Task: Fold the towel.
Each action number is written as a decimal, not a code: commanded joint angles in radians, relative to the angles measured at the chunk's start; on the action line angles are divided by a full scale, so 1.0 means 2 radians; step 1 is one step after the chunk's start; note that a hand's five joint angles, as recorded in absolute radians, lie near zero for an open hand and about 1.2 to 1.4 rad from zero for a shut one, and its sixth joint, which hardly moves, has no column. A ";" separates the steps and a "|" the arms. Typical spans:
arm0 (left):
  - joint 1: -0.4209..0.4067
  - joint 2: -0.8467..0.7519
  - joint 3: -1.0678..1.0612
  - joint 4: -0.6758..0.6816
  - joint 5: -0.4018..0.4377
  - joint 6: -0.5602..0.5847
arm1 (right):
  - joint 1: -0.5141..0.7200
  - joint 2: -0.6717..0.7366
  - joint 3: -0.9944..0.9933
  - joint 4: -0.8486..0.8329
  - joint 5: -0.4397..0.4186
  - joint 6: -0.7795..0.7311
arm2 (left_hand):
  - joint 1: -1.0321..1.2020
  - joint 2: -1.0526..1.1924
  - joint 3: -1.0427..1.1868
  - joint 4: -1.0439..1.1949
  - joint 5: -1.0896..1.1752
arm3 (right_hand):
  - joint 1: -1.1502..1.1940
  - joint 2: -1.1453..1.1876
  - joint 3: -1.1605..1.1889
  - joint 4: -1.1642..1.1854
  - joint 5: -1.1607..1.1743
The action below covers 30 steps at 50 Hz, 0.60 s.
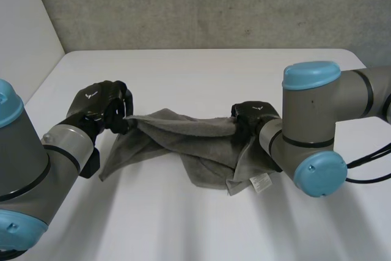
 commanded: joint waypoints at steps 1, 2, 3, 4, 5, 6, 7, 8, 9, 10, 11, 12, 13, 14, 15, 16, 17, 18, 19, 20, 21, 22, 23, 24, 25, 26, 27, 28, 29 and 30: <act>0.002 -0.019 0.001 0.010 0.011 0.004 | -0.003 -0.067 0.012 -0.002 -0.016 -0.092 | 0.020 0.024 0.011 0.023 0.016 | 0.041 0.041 0.048 0.044 0.035; 0.002 -0.019 0.001 0.010 0.011 0.004 | -0.003 -0.067 0.012 -0.002 -0.016 -0.092 | 0.020 0.024 0.011 0.023 0.016 | 0.041 0.041 0.048 0.044 0.035; 0.001 -0.035 0.004 0.018 0.016 0.004 | -0.003 -0.070 0.008 0.006 -0.026 -0.142 | 0.020 0.024 0.011 0.023 0.016 | 0.041 0.041 0.048 0.044 0.035; 0.001 -0.055 0.010 0.023 0.018 0.005 | 0.000 -0.069 0.008 0.019 -0.035 -0.200 | 0.020 0.024 0.011 0.023 0.016 | 0.041 0.041 0.048 0.044 0.035; 0.001 -0.056 0.010 0.023 0.018 0.005 | 0.001 -0.069 0.008 0.019 -0.035 -0.201 | 0.020 0.024 0.011 0.023 0.016 | 0.041 0.041 0.048 0.044 0.035; 0.001 -0.075 0.020 0.027 0.018 0.007 | 0.001 -0.065 0.006 0.028 -0.037 -0.256 | 0.020 0.024 0.011 0.023 0.016 | 0.041 0.041 0.048 0.044 0.035; -0.001 -0.099 0.039 0.028 0.018 0.011 | 0.002 -0.058 0.001 0.034 -0.037 -0.302 | 0.020 0.024 0.011 0.023 0.016 | 0.041 0.041 0.048 0.044 0.035; -0.001 -0.099 0.039 0.028 0.018 0.011 | 0.002 -0.058 0.001 0.034 -0.037 -0.303 | 0.020 0.024 0.011 0.023 0.016 | 0.041 0.041 0.048 0.044 0.035; -0.002 -0.123 0.064 0.026 0.018 0.021 | 0.005 -0.050 -0.005 0.034 -0.037 -0.336 | 0.020 0.024 0.011 0.023 0.016 | 0.041 0.041 0.048 0.044 0.035; -0.003 -0.150 0.092 0.022 0.017 0.037 | 0.010 -0.041 -0.017 0.028 -0.035 -0.351 | 0.020 0.024 0.011 0.023 0.016 | 0.041 0.041 0.048 0.044 0.035; -0.003 -0.150 0.093 0.022 0.017 0.037 | 0.010 -0.041 -0.017 0.028 -0.035 -0.351 | 0.020 0.024 0.011 0.023 0.016 | 0.041 0.041 0.048 0.044 0.035; -0.004 -0.172 0.127 0.022 0.016 0.055 | 0.010 -0.033 -0.038 0.010 -0.033 -0.354 | 0.020 0.024 0.011 0.023 0.016 | 0.041 0.041 0.048 0.044 0.035; -0.004 -0.172 0.127 0.022 0.016 0.055 | 0.010 -0.033 -0.038 0.010 -0.033 -0.354 | 0.020 0.024 0.011 0.023 0.016 | 0.041 0.041 0.048 0.044 0.035; -0.006 -0.188 0.163 0.022 0.013 0.073 | 0.011 -0.025 -0.069 -0.020 -0.033 -0.354 | 0.020 0.024 0.011 0.023 0.016 | 0.041 0.041 0.048 0.044 0.035; -0.008 -0.197 0.199 0.022 0.010 0.087 | 0.010 -0.023 -0.095 -0.061 -0.036 -0.357 | 0.020 0.024 0.011 0.023 0.016 | 0.041 0.041 0.048 0.044 0.035; -0.008 -0.197 0.199 0.022 0.010 0.087 | 0.010 -0.023 -0.095 -0.061 -0.036 -0.357 | 0.020 0.024 0.011 0.023 0.016 | 0.041 0.041 0.048 0.044 0.035; -0.008 -0.196 0.231 0.027 0.012 0.095 | 0.008 -0.025 -0.120 -0.108 -0.040 -0.362 | 0.020 0.024 0.011 0.023 0.016 | 0.041 0.041 0.048 0.044 0.035; -0.011 -0.191 0.262 0.034 0.013 0.096 | 0.006 -0.028 -0.143 -0.161 -0.043 -0.362 | 0.020 0.024 0.011 0.023 0.016 | 0.041 0.041 0.048 0.044 0.035; -0.011 -0.191 0.263 0.034 0.013 0.096 | 0.006 -0.028 -0.144 -0.162 -0.043 -0.362 | 0.020 0.024 0.011 0.023 0.016 | 0.041 0.041 0.048 0.044 0.035; -0.018 -0.179 0.298 0.052 0.013 0.095 | 0.004 -0.036 -0.161 -0.220 -0.050 -0.360 | 0.020 0.024 0.011 0.023 0.016 | 0.041 0.041 0.048 0.044 0.035; -0.024 -0.162 0.328 0.082 0.012 0.095 | 0.004 -0.051 -0.169 -0.283 -0.064 -0.360 | 0.020 0.024 0.011 0.023 0.016 | 0.041 0.041 0.048 0.044 0.035; -0.024 -0.162 0.329 0.082 0.012 0.095 | 0.004 -0.051 -0.169 -0.284 -0.064 -0.360 | 0.020 0.024 0.011 0.023 0.016 | 0.041 0.041 0.048 0.044 0.035; -0.030 -0.145 0.350 0.115 0.012 0.096 | 0.004 -0.073 -0.170 -0.349 -0.082 -0.357 | 0.020 0.024 0.011 0.023 0.016 | 0.041 0.041 0.048 0.044 0.035; -0.030 -0.145 0.350 0.115 0.012 0.096 | 0.004 -0.073 -0.170 -0.350 -0.083 -0.357 | 0.020 0.024 0.011 0.023 0.016 | 0.041 0.041 0.048 0.044 0.035; -0.032 -0.126 0.362 0.149 0.013 0.097 | 0.004 -0.093 -0.170 -0.404 -0.098 -0.355 | 0.020 0.024 0.011 0.023 0.016 | 0.041 0.041 0.048 0.044 0.035; -0.032 -0.110 0.369 0.183 0.011 0.097 | 0.004 -0.106 -0.170 -0.447 -0.116 -0.351 | 0.020 0.024 0.011 0.023 0.016 | 0.041 0.041 0.048 0.044 0.035; -0.032 -0.097 0.378 0.208 0.010 0.098 | 0.004 -0.113 -0.174 -0.459 -0.135 -0.344 | 0.020 0.024 0.011 0.023 0.016 | 0.041 0.041 0.048 0.044 0.035; -0.032 -0.097 0.378 0.208 0.010 0.098 | 0.004 -0.113 -0.174 -0.459 -0.135 -0.344 | 0.020 0.024 0.011 0.023 0.016 | 0.041 0.041 0.048 0.044 0.035; -0.032 -0.090 0.385 0.228 0.010 0.099 | 0.004 -0.112 -0.182 -0.446 -0.154 -0.332 | 0.020 0.024 0.011 0.023 0.016 | 0.041 0.041 0.048 0.044 0.035; -0.032 -0.086 0.388 0.235 0.007 0.100 | 0.004 -0.108 -0.192 -0.416 -0.171 -0.317 | 0.020 0.024 0.011 0.023 0.016 | 0.041 0.041 0.048 0.044 0.035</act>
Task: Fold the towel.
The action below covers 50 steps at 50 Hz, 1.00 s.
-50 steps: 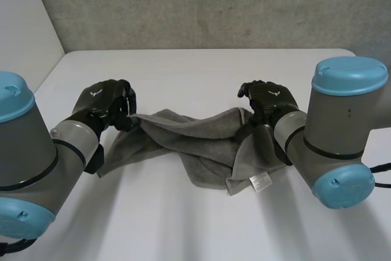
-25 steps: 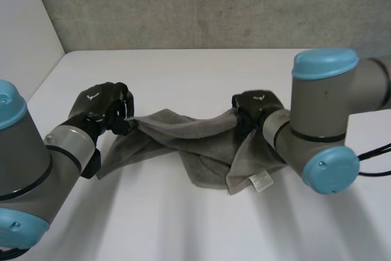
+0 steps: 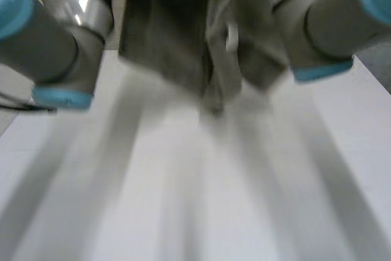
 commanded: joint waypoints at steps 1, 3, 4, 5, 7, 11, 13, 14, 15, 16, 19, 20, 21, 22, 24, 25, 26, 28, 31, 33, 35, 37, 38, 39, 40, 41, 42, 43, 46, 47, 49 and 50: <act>0.000 0.048 0.026 0.088 -0.008 0.001 | 0.000 -0.019 -0.027 0.011 -0.092 0.053 | 0.020 0.020 0.009 0.020 0.014 | 0.037 0.030 0.029 0.033 0.027; 0.004 0.047 0.020 0.081 -0.010 0.001 | -0.001 -0.010 -0.035 0.063 -0.113 0.059 | 0.020 0.020 0.009 0.020 0.014 | 0.037 0.030 0.029 0.033 0.027; 0.007 0.047 0.008 0.070 -0.013 0.002 | -0.003 0.005 -0.044 0.119 -0.136 0.061 | 0.020 0.020 0.009 0.020 0.014 | 0.037 0.030 0.029 0.033 0.027; 0.013 0.048 -0.014 0.061 -0.014 0.003 | -0.009 0.020 -0.056 0.173 -0.154 0.058 | 0.020 0.020 0.009 0.020 0.014 | 0.037 0.030 0.029 0.033 0.027; 0.028 0.049 -0.048 0.055 -0.012 0.005 | -0.015 0.033 -0.064 0.219 -0.161 0.053 | 0.020 0.020 0.009 0.020 0.014 | 0.037 0.030 0.029 0.033 0.027; 0.047 0.056 -0.148 0.056 -0.007 0.009 | -0.019 0.071 -0.073 0.335 -0.169 0.003 | 0.020 0.020 0.009 0.020 0.014 | 0.037 0.030 0.029 0.033 0.027; 0.053 0.061 -0.180 0.058 -0.006 0.011 | -0.020 0.081 -0.070 0.363 -0.169 -0.023 | 0.020 0.020 0.009 0.020 0.014 | 0.037 0.030 0.029 0.033 0.027; 0.055 0.065 -0.215 0.060 -0.005 0.012 | -0.021 0.089 -0.064 0.385 -0.168 -0.053 | 0.020 0.020 0.009 0.020 0.014 | 0.037 0.030 0.029 0.033 0.027; 0.055 0.065 -0.215 0.060 -0.005 0.012 | -0.021 0.090 -0.064 0.385 -0.168 -0.054 | 0.020 0.020 0.009 0.020 0.014 | 0.037 0.030 0.029 0.033 0.027; 0.058 0.068 -0.248 0.063 -0.001 0.013 | -0.022 0.101 -0.060 0.402 -0.165 -0.082 | 0.020 0.020 0.009 0.020 0.014 | 0.037 0.030 0.029 0.033 0.027; 0.072 0.070 -0.310 0.072 0.017 0.017 | -0.023 0.127 -0.049 0.424 -0.152 -0.125 | 0.020 0.020 0.009 0.020 0.014 | 0.037 0.030 0.029 0.033 0.027; 0.079 0.069 -0.338 0.077 0.027 0.023 | -0.022 0.137 -0.042 0.428 -0.142 -0.136 | 0.020 0.020 0.009 0.020 0.014 | 0.037 0.030 0.029 0.033 0.027; 0.079 0.069 -0.338 0.077 0.028 0.023 | -0.022 0.137 -0.042 0.428 -0.142 -0.136 | 0.020 0.020 0.009 0.020 0.014 | 0.037 0.030 0.029 0.033 0.027; 0.083 0.069 -0.359 0.082 0.034 0.031 | -0.022 0.145 -0.031 0.430 -0.129 -0.141 | 0.020 0.020 0.009 0.020 0.014 | 0.037 0.030 0.029 0.033 0.027; 0.085 0.069 -0.377 0.085 0.039 0.041 | -0.021 0.152 -0.019 0.429 -0.114 -0.141 | 0.020 0.020 0.009 0.020 0.014 | 0.037 0.030 0.029 0.033 0.027; 0.086 0.069 -0.391 0.086 0.044 0.053 | -0.018 0.158 -0.005 0.428 -0.103 -0.139 | 0.020 0.020 0.009 0.020 0.014 | 0.037 0.030 0.029 0.033 0.027; 0.086 0.069 -0.402 0.087 0.044 0.064 | -0.015 0.160 0.010 0.425 -0.093 -0.139 | 0.020 0.020 0.009 0.020 0.014 | 0.037 0.030 0.029 0.033 0.027; 0.087 0.070 -0.410 0.086 0.046 0.073 | -0.014 0.162 0.025 0.423 -0.086 -0.138 | 0.020 0.020 0.009 0.020 0.014 | 0.037 0.030 0.029 0.033 0.027; 0.088 0.075 -0.421 0.086 0.047 0.080 | -0.009 0.160 0.052 0.415 -0.079 -0.134 | 0.020 0.020 0.009 0.020 0.014 | 0.026 0.019 0.018 0.022 0.015; 0.089 0.082 -0.424 0.086 0.047 0.080 | -0.007 0.158 0.065 0.411 -0.076 -0.126 | 0.020 0.020 0.009 0.020 0.014 | -0.011 -0.018 -0.019 -0.015 -0.021; 0.088 0.095 -0.430 0.086 0.047 0.078 | -0.006 0.149 0.090 0.404 -0.064 -0.084 | 0.020 0.020 0.009 0.020 0.014 | -0.131 -0.137 -0.138 -0.135 -0.141; 0.088 0.101 -0.432 0.086 0.047 0.078 | -0.007 0.142 0.099 0.398 -0.057 -0.050 | 0.020 0.020 0.009 0.020 0.014 | -0.200 -0.206 -0.207 -0.204 -0.210; 0.088 0.104 -0.435 0.086 0.047 0.078 | -0.007 0.136 0.108 0.392 -0.049 -0.015 | 0.020 0.020 0.009 0.020 0.014 | -0.246 -0.252 -0.253 -0.249 -0.256; 0.088 0.104 -0.435 0.086 0.047 0.078 | -0.007 0.136 0.108 0.392 -0.049 -0.014 | 0.020 0.020 0.009 0.020 0.014 | -0.246 -0.252 -0.254 -0.250 -0.256; 0.088 0.108 -0.437 0.086 0.047 0.077 | -0.008 0.129 0.117 0.385 -0.040 0.021 | 0.020 0.020 0.009 0.020 0.014 | -0.296 -0.302 -0.303 -0.299 -0.306; 0.088 0.112 -0.439 0.086 0.047 0.077 | -0.011 0.122 0.127 0.379 -0.031 0.057 | 0.020 0.020 0.009 0.020 0.014 | -0.376 -0.382 -0.383 -0.380 -0.386; 0.088 0.112 -0.439 0.086 0.047 0.077 | -0.011 0.122 0.127 0.379 -0.031 0.058 | 0.020 0.020 0.009 0.020 0.014 | -0.377 -0.383 -0.384 -0.380 -0.387; 0.088 0.115 -0.440 0.086 0.047 0.077 | -0.013 0.113 0.137 0.373 -0.022 0.091 | 0.020 0.020 0.009 0.020 0.014 | -0.441 -0.447 -0.448 -0.444 -0.451; 0.089 0.120 -0.440 0.086 0.046 0.076 | -0.014 0.100 0.154 0.359 -0.004 0.155 | 0.020 0.020 0.009 0.020 0.014 | -0.460 -0.467 -0.468 -0.464 -0.471; 0.089 0.120 -0.440 0.086 0.046 0.076 | -0.014 0.099 0.154 0.359 -0.004 0.155 | 0.020 0.020 0.009 0.020 0.014 | -0.460 -0.467 -0.468 -0.464 -0.471; 0.093 0.127 -0.440 0.086 0.043 0.075 | -0.017 0.094 0.170 0.337 0.012 0.208 | 0.020 0.020 0.009 0.020 0.014 | -0.460 -0.467 -0.468 -0.464 -0.471; 0.093 0.127 -0.440 0.086 0.043 0.075 | -0.018 0.094 0.171 0.337 0.013 0.208 | 0.020 0.020 0.009 0.020 0.014 | -0.460 -0.467 -0.468 -0.464 -0.471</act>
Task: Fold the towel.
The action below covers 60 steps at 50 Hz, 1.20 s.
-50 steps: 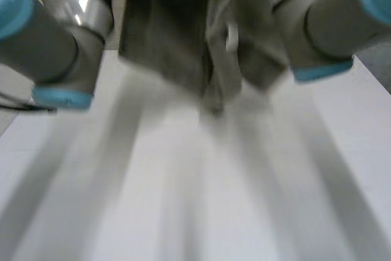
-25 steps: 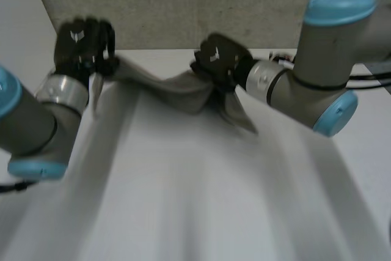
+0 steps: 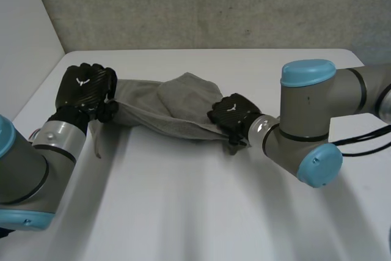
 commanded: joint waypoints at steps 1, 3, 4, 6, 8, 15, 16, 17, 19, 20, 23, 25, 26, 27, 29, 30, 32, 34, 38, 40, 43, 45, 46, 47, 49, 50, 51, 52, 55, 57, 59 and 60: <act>0.011 0.015 0.000 0.000 -0.005 -0.003 | -0.009 -0.021 0.039 -0.044 0.041 0.129 | 0.020 0.020 0.008 0.020 0.013 | -0.025 -0.023 -0.023 -0.023 -0.010; 0.018 0.022 0.000 0.000 -0.006 -0.004 | -0.010 -0.023 0.045 -0.055 0.050 0.141 | 0.020 0.020 0.008 0.020 0.013 | -0.019 -0.018 -0.017 -0.017 -0.004; 0.024 0.028 0.000 -0.001 -0.007 -0.007 | -0.010 -0.023 0.050 -0.066 0.061 0.149 | 0.020 0.020 0.008 0.020 0.013 | -0.015 -0.013 -0.013 -0.012 0.001; 0.029 0.035 -0.001 -0.001 -0.007 -0.011 | -0.010 -0.023 0.054 -0.077 0.072 0.152 | 0.020 0.020 0.008 0.020 0.013 | -0.013 -0.012 -0.012 -0.011 0.002; 0.033 0.041 -0.001 -0.002 -0.007 -0.017 | -0.011 -0.023 0.057 -0.084 0.082 0.156 | 0.020 0.020 0.008 0.020 0.013 | -0.010 -0.009 -0.009 -0.008 0.005; 0.044 0.062 -0.002 -0.006 -0.003 -0.063 | -0.018 -0.023 0.073 -0.091 0.097 0.193 | 0.020 0.020 0.008 0.020 0.013 | 0.006 0.007 0.007 0.008 0.021; 0.044 0.062 -0.002 -0.006 -0.003 -0.063 | -0.018 -0.023 0.073 -0.091 0.097 0.193 | 0.020 0.020 0.008 0.020 0.013 | 0.006 0.007 0.008 0.008 0.021; 0.045 0.064 -0.002 -0.006 -0.003 -0.069 | -0.019 -0.023 0.074 -0.091 0.097 0.216 | 0.020 0.020 0.008 0.020 0.013 | 0.016 0.018 0.018 0.018 0.031; 0.045 0.066 -0.003 -0.007 -0.003 -0.073 | -0.021 -0.023 0.075 -0.091 0.096 0.239 | 0.020 0.020 0.008 0.020 0.013 | 0.024 0.025 0.025 0.026 0.039; 0.045 0.067 -0.002 -0.007 -0.003 -0.076 | -0.023 -0.023 0.075 -0.091 0.093 0.261 | 0.020 0.020 0.008 0.020 0.013 | 0.025 0.026 0.027 0.027 0.040; 0.045 0.067 -0.002 -0.007 -0.003 -0.076 | -0.024 -0.019 0.074 -0.088 0.090 0.287 | 0.020 0.020 0.008 0.020 0.013 | 0.025 0.026 0.027 0.027 0.040; 0.046 0.067 -0.002 -0.007 -0.003 -0.077 | -0.024 -0.017 0.075 -0.087 0.090 0.290 | 0.020 0.020 0.008 0.020 0.013 | 0.025 0.026 0.027 0.027 0.040; 0.045 0.068 -0.002 -0.007 -0.003 -0.077 | -0.023 -0.017 0.079 -0.087 0.089 0.291 | 0.020 0.020 0.008 0.020 0.013 | 0.025 0.026 0.027 0.027 0.040; 0.045 0.068 -0.002 -0.007 -0.003 -0.077 | -0.023 -0.017 0.079 -0.087 0.089 0.291 | 0.020 0.020 0.008 0.020 0.013 | 0.025 0.026 0.027 0.027 0.040; 0.045 0.067 -0.003 -0.007 -0.003 -0.078 | -0.021 -0.021 0.094 -0.086 0.089 0.292 | 0.020 0.020 0.008 0.020 0.013 | 0.025 0.026 0.027 0.027 0.040; 0.045 0.067 -0.003 -0.007 -0.003 -0.078 | -0.021 -0.021 0.094 -0.086 0.089 0.292 | 0.020 0.020 0.008 0.020 0.013 | 0.025 0.026 0.027 0.027 0.040; 0.045 0.066 -0.003 -0.007 -0.003 -0.078 | -0.023 -0.032 0.117 -0.088 0.090 0.292 | 0.020 0.020 0.008 0.020 0.013 | 0.024 0.025 0.025 0.026 0.039; 0.045 0.066 -0.004 -0.007 -0.003 -0.079 | -0.024 -0.039 0.127 -0.092 0.091 0.297 | 0.020 0.020 0.008 0.020 0.013 | 0.024 0.025 0.025 0.026 0.039; 0.045 0.065 -0.004 -0.007 -0.004 -0.079 | -0.024 -0.043 0.143 -0.097 0.093 0.305 | 0.020 0.020 0.008 0.020 0.013 | 0.019 0.021 0.021 0.021 0.034; 0.045 0.066 -0.004 -0.007 -0.004 -0.079 | -0.024 -0.042 0.155 -0.106 0.095 0.323 | 0.020 0.020 0.008 0.020 0.013 | 0.015 0.016 0.016 0.017 0.030; 0.045 0.066 -0.004 -0.007 -0.004 -0.079 | -0.022 -0.041 0.161 -0.110 0.096 0.333 | 0.020 0.020 0.008 0.020 0.013 | 0.012 0.013 0.013 0.014 0.027; 0.045 0.066 -0.004 -0.008 -0.004 -0.079 | -0.018 -0.035 0.165 -0.123 0.096 0.355 | 0.020 0.020 0.008 0.020 0.013 | 0.007 0.009 0.009 0.010 0.023; 0.045 0.066 -0.004 -0.008 -0.004 -0.079 | -0.018 -0.035 0.165 -0.123 0.096 0.355 | 0.020 0.020 0.008 0.020 0.013 | 0.007 0.009 0.009 0.010 0.023; 0.045 0.066 -0.004 -0.008 -0.004 -0.079 | -0.017 -0.031 0.164 -0.128 0.096 0.363 | 0.020 0.020 0.008 0.020 0.013 | 0.007 0.009 0.009 0.010 0.023; 0.045 0.066 -0.004 -0.008 -0.004 -0.079 | -0.017 -0.028 0.160 -0.132 0.096 0.369 | 0.020 0.020 0.008 0.020 0.013 | 0.009 0.010 0.010 0.011 0.024; 0.045 0.066 -0.004 -0.008 -0.004 -0.079 | -0.017 -0.023 0.155 -0.133 0.096 0.370 | 0.020 0.020 0.008 0.020 0.013 | 0.009 0.010 0.010 0.011 0.024; 0.045 0.066 -0.004 -0.008 -0.004 -0.079 | -0.017 -0.023 0.155 -0.133 0.096 0.370 | 0.020 0.020 0.008 0.020 0.013 | 0.009 0.010 0.010 0.011 0.024; 0.045 0.066 -0.004 -0.008 -0.004 -0.079 | -0.016 -0.019 0.151 -0.133 0.096 0.370 | 0.020 0.020 0.008 0.020 0.013 | 0.007 0.009 0.009 0.010 0.023; 0.045 0.066 -0.004 -0.008 -0.004 -0.079 | -0.014 -0.007 0.136 -0.133 0.096 0.370 | 0.020 0.020 0.008 0.020 0.013 | 0.006 0.007 0.008 0.008 0.021; 0.044 0.067 -0.004 -0.008 -0.004 -0.079 | -0.011 0.000 0.127 -0.133 0.096 0.370 | 0.020 0.020 0.008 0.020 0.013 | 0.002 0.003 0.003 0.004 0.017; 0.044 0.067 -0.004 -0.008 -0.004 -0.079 | -0.007 0.007 0.119 -0.133 0.096 0.370 | 0.020 0.020 0.008 0.020 0.013 | 0.000 0.001 0.002 0.002 0.015; 0.044 0.067 -0.004 -0.008 -0.005 -0.080 | -0.005 0.014 0.109 -0.133 0.096 0.369 | 0.020 0.020 0.008 0.020 0.013 | 0.000 0.001 0.002 0.002 0.015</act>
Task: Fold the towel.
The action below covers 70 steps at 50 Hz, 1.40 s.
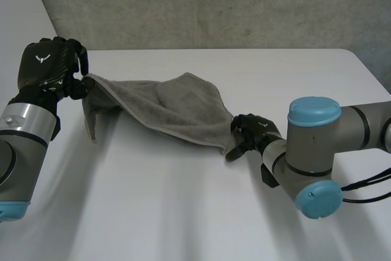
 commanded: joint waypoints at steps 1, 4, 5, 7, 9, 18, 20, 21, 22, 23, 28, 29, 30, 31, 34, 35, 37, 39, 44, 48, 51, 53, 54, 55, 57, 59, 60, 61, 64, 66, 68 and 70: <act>-0.001 0.000 0.000 0.000 -0.001 -0.003 | 0.010 0.033 -0.043 0.002 0.002 -0.006 | 0.020 0.020 0.008 0.020 0.013 | -0.013 -0.012 -0.016 -0.016 -0.012; -0.002 0.003 0.000 0.000 -0.001 -0.009 | 0.010 0.045 -0.065 0.005 0.003 -0.005 | 0.020 0.020 0.008 0.020 0.013 | -0.013 -0.012 -0.016 -0.016 -0.012; -0.002 0.003 0.000 0.000 -0.001 -0.009 | 0.010 0.045 -0.065 0.005 0.003 -0.005 | 0.020 0.020 0.008 0.020 0.013 | -0.013 -0.012 -0.016 -0.016 -0.012; -0.001 0.007 0.001 0.000 -0.001 -0.015 | 0.013 0.057 -0.083 0.006 0.003 -0.005 | 0.020 0.020 0.008 0.020 0.013 | -0.015 -0.013 -0.017 -0.018 -0.014; -0.002 0.007 0.001 0.000 -0.001 -0.016 | 0.016 0.061 -0.092 0.006 0.002 -0.005 | 0.020 0.020 0.008 0.020 0.013 | -0.013 -0.012 -0.016 -0.016 -0.012; 0.000 0.014 0.002 -0.007 -0.001 -0.018 | 0.030 0.090 -0.137 0.018 0.002 -0.006 | 0.020 0.020 0.008 0.020 0.013 | -0.015 -0.013 -0.017 -0.018 -0.014; 0.000 0.015 0.002 -0.008 -0.001 -0.019 | 0.031 0.103 -0.157 0.033 0.003 -0.006 | 0.020 0.020 0.008 0.020 0.013 | -0.011 -0.009 -0.013 -0.013 -0.009; 0.000 0.015 0.002 -0.008 -0.001 -0.019 | 0.031 0.103 -0.157 0.033 0.003 -0.006 | 0.020 0.020 0.008 0.020 0.013 | -0.011 -0.009 -0.013 -0.013 -0.009; 0.000 0.015 0.002 -0.008 -0.002 -0.019 | 0.031 0.110 -0.167 0.042 0.004 -0.006 | 0.020 0.020 0.008 0.020 0.013 | -0.005 -0.003 -0.007 -0.007 -0.004; 0.000 0.015 0.002 -0.008 -0.002 -0.019 | 0.033 0.116 -0.175 0.049 0.004 -0.006 | 0.020 0.020 0.008 0.020 0.013 | 0.001 0.003 -0.001 -0.002 0.002; 0.000 0.016 0.002 -0.008 -0.002 -0.019 | 0.040 0.132 -0.193 0.062 0.002 -0.008 | 0.020 0.020 0.008 0.020 0.013 | 0.092 0.093 0.089 0.089 0.093; 0.000 0.016 0.002 -0.008 -0.002 -0.019 | 0.040 0.132 -0.193 0.062 0.002 -0.008 | 0.020 0.020 0.008 0.020 0.013 | 0.092 0.094 0.090 0.090 0.093; 0.000 0.016 0.003 -0.008 -0.002 -0.019 | 0.041 0.133 -0.197 0.066 0.002 -0.009 | 0.020 0.020 0.008 0.020 0.013 | 0.211 0.213 0.209 0.209 0.213; 0.000 0.016 0.003 -0.008 -0.002 -0.019 | 0.041 0.133 -0.200 0.068 0.002 -0.013 | 0.020 0.020 0.008 0.020 0.013 | 0.332 0.333 0.329 0.329 0.333; 0.000 0.016 0.003 -0.008 -0.002 -0.019 | 0.040 0.124 -0.202 0.069 0.002 -0.023 | 0.020 0.020 0.008 0.020 0.013 | 0.457 0.459 0.455 0.455 0.458; 0.000 0.016 0.003 -0.008 -0.002 -0.019 | 0.040 0.124 -0.202 0.069 0.002 -0.023 | 0.020 0.020 0.008 0.020 0.013 | 0.457 0.459 0.455 0.455 0.458; 0.000 0.016 0.003 -0.008 -0.002 -0.019 | 0.033 0.102 -0.199 0.068 0.005 -0.025 | 0.020 0.020 0.008 0.020 0.013 | 0.457 0.459 0.455 0.455 0.458; 0.000 0.016 0.003 -0.009 -0.002 -0.019 | 0.031 0.081 -0.192 0.066 0.008 -0.027 | 0.020 0.020 0.008 0.020 0.013 | 0.457 0.459 0.455 0.455 0.458; 0.001 0.018 0.002 -0.011 -0.002 -0.019 | 0.004 0.004 -0.163 0.046 0.008 -0.045 | 0.020 0.020 0.008 0.020 0.013 | 0.457 0.459 0.455 0.455 0.458; 0.001 0.018 0.002 -0.015 -0.001 -0.019 | -0.028 -0.054 -0.133 0.037 0.003 -0.124 | 0.020 0.020 0.008 0.020 0.013 | 0.457 0.459 0.455 0.455 0.458; 0.001 0.018 0.002 -0.016 -0.001 -0.019 | -0.039 -0.074 -0.108 0.039 -0.008 -0.179 | 0.020 0.020 0.008 0.020 0.013 | 0.457 0.459 0.455 0.455 0.458; 0.001 0.018 0.002 -0.017 -0.001 -0.019 | -0.041 -0.077 -0.095 0.039 -0.017 -0.196 | 0.020 0.020 0.008 0.020 0.013 | 0.457 0.459 0.455 0.455 0.458; 0.000 0.018 0.002 -0.017 0.000 -0.019 | -0.041 -0.077 -0.085 0.039 -0.024 -0.200 | 0.020 0.020 0.008 0.020 0.013 | 0.457 0.459 0.455 0.455 0.458; 0.000 0.018 0.002 -0.017 0.000 -0.019 | -0.041 -0.077 -0.085 0.039 -0.024 -0.200 | 0.020 0.020 0.008 0.020 0.013 | 0.457 0.459 0.455 0.455 0.458; 0.000 0.018 0.002 -0.017 0.000 -0.019 | -0.042 -0.077 -0.076 0.039 -0.029 -0.200 | 0.020 0.020 0.008 0.020 0.013 | 0.457 0.459 0.455 0.455 0.458; 0.000 0.018 0.001 -0.017 -0.001 -0.019 | -0.042 -0.078 -0.066 0.039 -0.035 -0.200 | 0.020 0.020 0.008 0.020 0.013 | 0.457 0.459 0.455 0.455 0.458; 0.000 0.018 0.001 -0.017 -0.001 -0.019 | -0.042 -0.078 -0.066 0.039 -0.035 -0.200 | 0.020 0.020 0.008 0.020 0.013 | 0.457 0.459 0.455 0.455 0.458; 0.000 0.018 0.001 -0.017 -0.001 -0.019 | -0.042 -0.079 -0.062 0.039 -0.036 -0.200 | 0.020 0.020 0.008 0.020 0.013 | 0.457 0.459 0.455 0.455 0.458; -0.001 0.018 0.000 -0.018 -0.001 -0.019 | -0.042 -0.082 -0.060 0.039 -0.033 -0.206 | 0.020 0.020 0.008 0.020 0.013 | 0.457 0.459 0.455 0.455 0.458; -0.004 0.018 -0.001 -0.020 -0.001 -0.019 | -0.042 -0.086 -0.058 0.039 -0.032 -0.210 | 0.020 0.020 0.008 0.020 0.013 | 0.457 0.459 0.455 0.455 0.458; -0.005 0.018 -0.006 -0.024 0.000 -0.018 | -0.042 -0.090 -0.057 0.039 -0.032 -0.211 | 0.020 0.020 0.008 0.020 0.013 | 0.457 0.459 0.455 0.455 0.458; -0.005 0.018 -0.010 -0.027 0.002 -0.018 | -0.049 -0.096 -0.053 0.040 -0.036 -0.231 | 0.020 0.020 0.008 0.020 0.013 | 0.457 0.459 0.455 0.455 0.458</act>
